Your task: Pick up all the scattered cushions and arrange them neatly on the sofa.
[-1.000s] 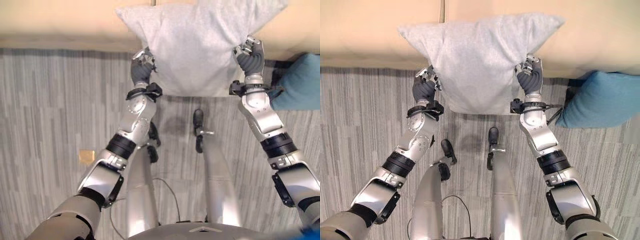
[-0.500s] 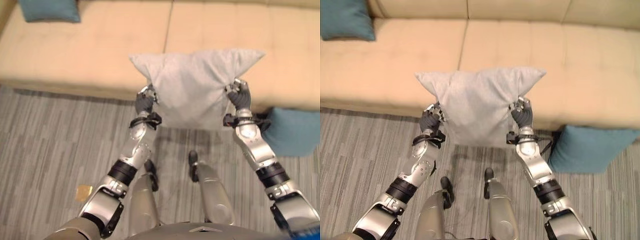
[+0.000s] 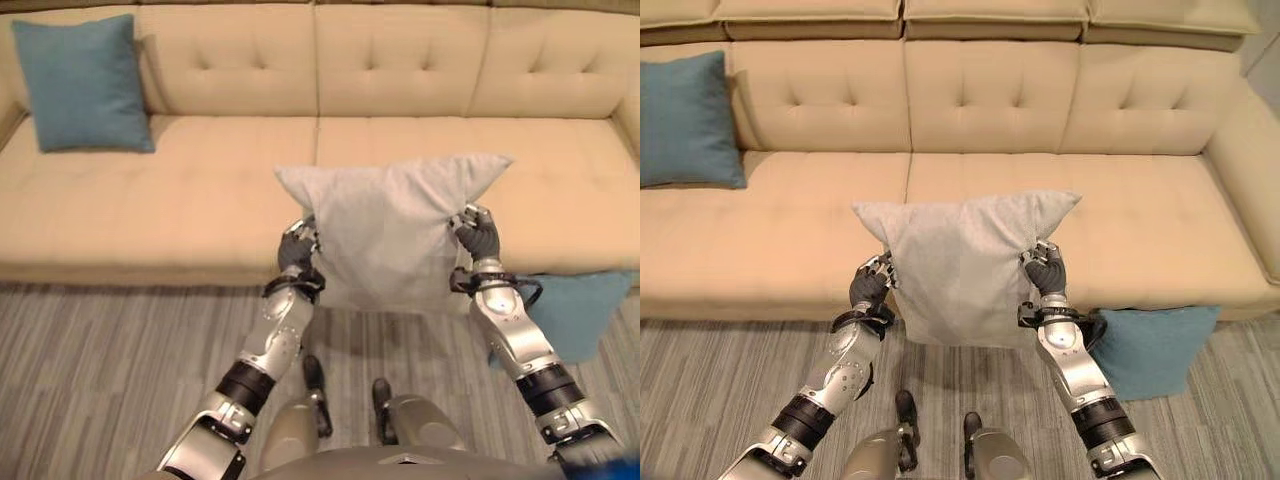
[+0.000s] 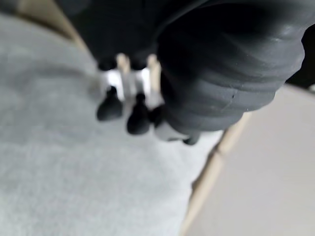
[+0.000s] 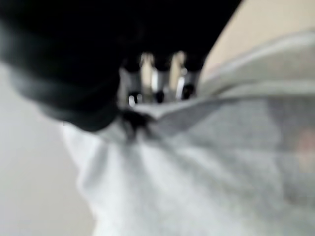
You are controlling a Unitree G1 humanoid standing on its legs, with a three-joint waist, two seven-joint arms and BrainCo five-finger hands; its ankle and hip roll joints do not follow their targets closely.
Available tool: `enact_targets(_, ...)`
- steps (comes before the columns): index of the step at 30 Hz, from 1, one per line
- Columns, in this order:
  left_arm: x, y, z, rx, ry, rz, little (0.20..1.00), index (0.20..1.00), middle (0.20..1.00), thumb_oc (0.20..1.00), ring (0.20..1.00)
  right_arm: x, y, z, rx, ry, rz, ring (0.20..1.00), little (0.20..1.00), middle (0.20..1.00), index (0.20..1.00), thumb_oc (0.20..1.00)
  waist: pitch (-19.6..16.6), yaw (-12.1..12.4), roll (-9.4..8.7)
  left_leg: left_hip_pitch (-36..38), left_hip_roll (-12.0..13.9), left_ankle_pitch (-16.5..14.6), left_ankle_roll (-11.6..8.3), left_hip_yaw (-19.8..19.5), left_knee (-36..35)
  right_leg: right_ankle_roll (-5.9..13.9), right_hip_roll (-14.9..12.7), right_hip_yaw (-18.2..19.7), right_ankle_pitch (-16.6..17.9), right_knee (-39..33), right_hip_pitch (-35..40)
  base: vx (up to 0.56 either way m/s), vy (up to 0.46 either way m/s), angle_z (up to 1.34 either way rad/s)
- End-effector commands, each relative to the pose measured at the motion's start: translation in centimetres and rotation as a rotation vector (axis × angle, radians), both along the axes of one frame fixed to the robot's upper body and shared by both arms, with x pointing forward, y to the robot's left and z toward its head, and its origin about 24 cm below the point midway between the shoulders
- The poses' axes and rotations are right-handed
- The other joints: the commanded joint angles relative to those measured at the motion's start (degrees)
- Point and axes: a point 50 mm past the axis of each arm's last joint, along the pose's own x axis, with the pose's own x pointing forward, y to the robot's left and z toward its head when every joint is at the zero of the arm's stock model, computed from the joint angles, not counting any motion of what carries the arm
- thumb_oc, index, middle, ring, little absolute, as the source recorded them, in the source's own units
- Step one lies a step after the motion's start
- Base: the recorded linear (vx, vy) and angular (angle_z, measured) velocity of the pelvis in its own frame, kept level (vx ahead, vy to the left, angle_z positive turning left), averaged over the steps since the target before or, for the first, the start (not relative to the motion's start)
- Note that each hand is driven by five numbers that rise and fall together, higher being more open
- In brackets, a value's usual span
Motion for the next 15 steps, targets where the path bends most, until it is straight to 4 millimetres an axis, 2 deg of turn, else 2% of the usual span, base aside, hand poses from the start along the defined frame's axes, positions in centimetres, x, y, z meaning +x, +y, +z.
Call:
enact_targets(1, -0.1, -2.5, 3.7, 0.005, -0.227, -0.144, 0.2, 0.2, 0.2, 0.2, 0.2, 0.4, 3.9, 4.3, 0.079, -0.231, 0.188, 0.2, 0.2, 0.2, 0.2, 0.2, -2.76, 1.86, 1.27, 2.74, 1.29, -4.2, -3.19, 0.08, 3.96, 3.57, -2.64, -3.76, 14.57, 1.05, 3.47, 0.31, 0.223, -0.44)
enact_targets(3, -0.2, -2.0, 3.6, 0.002, -0.229, -0.124, 0.2, 0.2, 0.2, 0.2, 0.2, 0.3, 3.8, 4.3, 0.07, -0.227, 0.202, 0.2, 0.2, 0.2, 0.2, 0.2, -3.26, 1.13, 1.45, 6.49, 0.0, -5.54, -3.88, -0.59, 2.3, 1.73, -1.39, -5.19, 10.95, -4.08, 0.21, 0.29, 0.124, -0.39)
enact_targets(4, -0.2, -2.0, 3.6, 0.002, -0.229, -0.123, 0.2, 0.2, 0.2, 0.2, 0.2, 0.3, 3.8, 4.3, 0.07, -0.227, 0.202, 0.2, 0.2, 0.2, 0.2, 0.2, -3.34, 1.16, 1.53, 6.39, 0.1, -5.43, -3.92, -0.57, 2.24, 1.67, -1.26, -5.22, 11.18, -4.35, 0.19, 0.29, -0.002, -0.36)
enact_targets(5, -0.2, -1.7, 3.4, -0.004, -0.22, -0.116, 0.2, 0.2, 0.2, 0.2, 0.2, 0.5, 3.7, 4.2, 0.079, -0.219, 0.201, 0.2, 0.2, 0.2, 0.2, 0.2, -3.82, 0.61, 0.73, 8.29, -1.3, -6.33, -4.44, -1.15, 1.59, 1.34, -0.85, -6.19, 11.8, -14.68, -0.56, 0.3, -0.046, -0.16)
enact_targets(6, -0.2, -1.6, 3.4, -0.006, -0.22, -0.108, 0.2, 0.2, 0.2, 0.2, 0.2, 0.5, 3.6, 4.2, 0.087, -0.22, 0.198, 0.2, 0.2, 0.2, 0.2, 0.2, -4.14, 0.41, 0.02, 9.57, -2.38, -6.96, -4.73, -1.34, 1.07, 1.44, -0.81, -7.05, 13.2, -20.26, -2.2, 0.32, -0.043, -0.03)
enact_targets(8, -0.2, -1.4, 3.3, -0.007, -0.214, -0.099, 0.2, 0.2, 0.2, 0.2, 0.2, 0.5, 3.5, 4.1, 0.085, -0.215, 0.199, 0.2, 0.2, 0.2, 0.2, 0.2, -4.23, -0.07, 0.02, 11.06, -2.33, -7.46, -5.26, -2.04, 0.55, 1.76, -0.3, -8.01, 14.42, -24.15, -1.82, 0.26, -0.057, 0.01)
enact_targets(9, -0.2, -1.3, 3.1, -0.002, -0.212, -0.102, 0.2, 0.2, 0.2, 0.2, 0.2, 0.2, 3.0, 3.7, 0.07, -0.2, 0.192, 0.2, 0.2, 0.2, 0.2, 0.2, -4.57, -0.68, -0.28, 12.41, -2.16, -7.1, -6.2, -2.79, 1.32, 2.23, -0.41, -8.45, 15.72, -25.12, -1.65, 0.4, -0.113, 0.19)
enact_targets(11, -0.3, -1.6, 3.1, -0.002, -0.217, -0.114, 0.2, 0.2, 0.2, 0.2, 0.2, -0.1, 2.4, 3.4, 0.064, -0.192, 0.176, 0.2, 0.2, 0.2, 0.2, 0.2, -5.1, -0.97, -0.46, 12.66, -2.23, -7.07, -6.42, -3.5, 2.41, 2.08, -0.31, -7.61, 15.75, -25.4, -0.23, 0.26, -0.086, 0.51)
enact_targets(12, -0.3, -1.8, 2.9, 0.002, -0.213, -0.125, 0.2, 0.2, 0.2, 0.2, 0.2, -0.3, 1.9, 3.1, 0.058, -0.183, 0.158, 0.2, 0.2, 0.2, 0.2, 0.2, -5.71, -1.08, -0.56, 12.3, -2.11, -6.6, -6.89, -3.9, 4.26, 1.36, 0.11, -6.86, 15.78, -25.49, 1.17, 0.2, -0.071, 0.64)
enact_targets(13, -0.4, -2.0, 2.9, -0.01, -0.218, -0.132, 0.2, 0.2, 0.2, 0.2, 0.2, -0.5, 1.3, 2.8, 0.057, -0.174, 0.137, 0.2, 0.2, 0.2, 0.2, 0.2, -6.14, -1.36, -0.46, 11.81, -2.04, -5.48, -7.86, -4.27, 6.77, 0.6, 0.54, -6.31, 15.42, -25.13, 2.26, 0.36, -0.162, 0.7)
enact_targets(14, -0.5, -2.3, 2.8, -0.028, -0.212, -0.138, 0.2, 0.2, 0.2, 0.2, 0.2, -0.7, 0.7, 2.7, 0.073, -0.175, 0.12, 0.2, 0.2, 0.2, 0.2, 0.2, -6.58, -1.73, -0.6, 10.2, -0.88, -3.36, -10.24, -3.61, 13.68, -0.6, 0.16, -8.36, 14.62, -25.78, 4.92, 0.34, -0.192, 0.61)
enact_targets(15, -0.5, -2.4, 2.7, -0.034, -0.207, -0.145, 0.2, 0.2, 0.2, 0.2, 0.2, -0.9, 0.4, 2.6, 0.073, -0.17, 0.106, 0.2, 0.2, 0.2, 0.2, 0.2, -6.7, -1.97, -0.92, 9.05, 0.92, -1.44, -11.29, -2.87, 17.37, -1.39, 0.0, -9.1, 13.94, -25.71, 6.11, 0.24, -0.161, 0.47)
